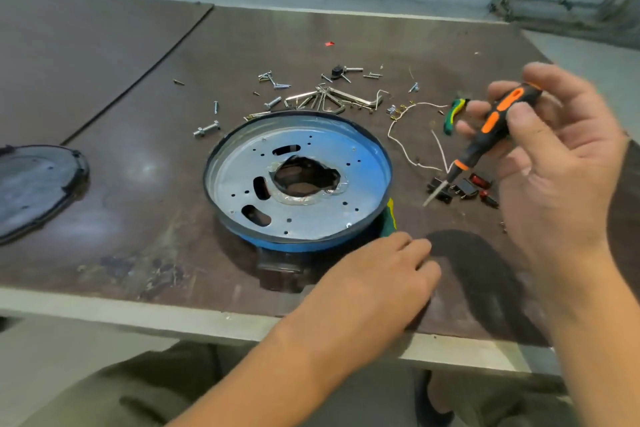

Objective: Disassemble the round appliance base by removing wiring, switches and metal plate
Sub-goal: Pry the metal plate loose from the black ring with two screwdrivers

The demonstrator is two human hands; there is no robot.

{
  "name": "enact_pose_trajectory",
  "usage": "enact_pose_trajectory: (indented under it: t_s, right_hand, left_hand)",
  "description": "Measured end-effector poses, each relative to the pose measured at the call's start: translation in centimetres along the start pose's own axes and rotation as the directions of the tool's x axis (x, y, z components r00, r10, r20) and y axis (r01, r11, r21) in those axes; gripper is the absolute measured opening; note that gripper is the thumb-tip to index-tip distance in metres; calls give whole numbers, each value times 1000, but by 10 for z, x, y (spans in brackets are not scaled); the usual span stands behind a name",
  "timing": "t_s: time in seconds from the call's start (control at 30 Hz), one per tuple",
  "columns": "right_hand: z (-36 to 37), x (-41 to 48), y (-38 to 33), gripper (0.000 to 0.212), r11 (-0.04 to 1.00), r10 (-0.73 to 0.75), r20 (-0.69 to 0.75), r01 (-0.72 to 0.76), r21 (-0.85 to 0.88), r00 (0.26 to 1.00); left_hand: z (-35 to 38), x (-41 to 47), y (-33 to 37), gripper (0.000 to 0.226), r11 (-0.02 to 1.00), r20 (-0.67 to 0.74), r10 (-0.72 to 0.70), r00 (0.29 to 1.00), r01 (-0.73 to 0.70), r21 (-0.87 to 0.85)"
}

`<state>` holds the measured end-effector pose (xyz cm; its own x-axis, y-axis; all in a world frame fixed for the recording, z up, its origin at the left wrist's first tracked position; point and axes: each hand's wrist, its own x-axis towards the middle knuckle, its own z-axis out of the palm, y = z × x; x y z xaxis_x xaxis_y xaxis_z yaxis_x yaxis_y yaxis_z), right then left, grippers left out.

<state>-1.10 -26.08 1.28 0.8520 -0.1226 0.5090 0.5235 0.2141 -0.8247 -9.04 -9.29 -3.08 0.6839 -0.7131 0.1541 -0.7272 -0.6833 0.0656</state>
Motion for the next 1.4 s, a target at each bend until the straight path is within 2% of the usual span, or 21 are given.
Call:
enact_pose_trajectory:
  t_s: [0.1, 0.17, 0.27, 0.33, 0.43, 0.5, 0.53, 0.6, 0.67, 0.77, 0.83, 1.0, 1.07, 1.4]
  right_hand:
    - [-8, -2, 1, 28, 999, 35, -13, -35, 16, 999]
    - [-9, -3, 1, 28, 999, 50, 3, -50, 13, 999]
    - [-12, -5, -1, 27, 999, 49, 12, -49, -3, 999]
    - [-14, -5, -5, 26, 1000, 28, -14, -28, 4, 1000]
    - [-17, -1, -19, 25, 996, -54, -133, 63, 65, 990]
    - [-21, 3, -32, 25, 981, -112, -219, 142, 129, 969]
    - [-23, 5, -38, 24, 974, -133, -245, 173, 149, 960]
    - [-26, 6, -46, 24, 966, -157, -260, 202, 159, 953]
    - [-25, 5, -49, 24, 964, -162, -261, 209, 166, 952]
    - [-17, 1, -44, 25, 966, -143, -248, 189, 175, 958]
    - [-9, -2, -36, 25, 969, -113, -229, 158, 190, 967]
    - [12, -7, -14, 27, 974, -79, -152, 109, 198, 985]
    - [20, -8, -6, 26, 979, -87, -113, 106, 175, 990]
    - [44, -18, 29, 29, 995, -99, 66, 100, 1, 993]
  left_hand:
    - [12, 6, -4, 64, 990, 56, -90, 994, 84, 112]
    - [11, 8, -10, 65, 984, 71, -141, 987, 132, 119]
    - [6, 13, -11, 50, 987, 19, -94, 995, 90, 136]
    - [4, 17, -7, 52, 986, -19, -40, 999, 42, 161]
    - [-8, 25, -2, 58, 992, -193, -30, 981, 53, 114]
    - [-23, 27, -2, 50, 995, -370, -103, 923, 90, -51]
    - [-33, 27, -5, 46, 977, -447, -189, 875, 120, -177]
    - [-55, 22, -15, 39, 867, -510, -426, 747, 175, -467]
    - [-79, 16, -32, 33, 689, -456, -623, 636, 170, -705]
    - [-110, 3, -68, 28, 369, -335, -791, 512, -37, -929]
    - [-119, -11, -90, 26, 235, -278, -844, 459, -150, -960]
    - [-109, -45, -132, 26, 120, -226, -909, 351, -299, -947]
    - [-101, -55, -143, 25, 69, -181, -925, 334, -320, -945]
    - [-72, -57, -144, 22, 17, -106, -910, 400, -220, -975]
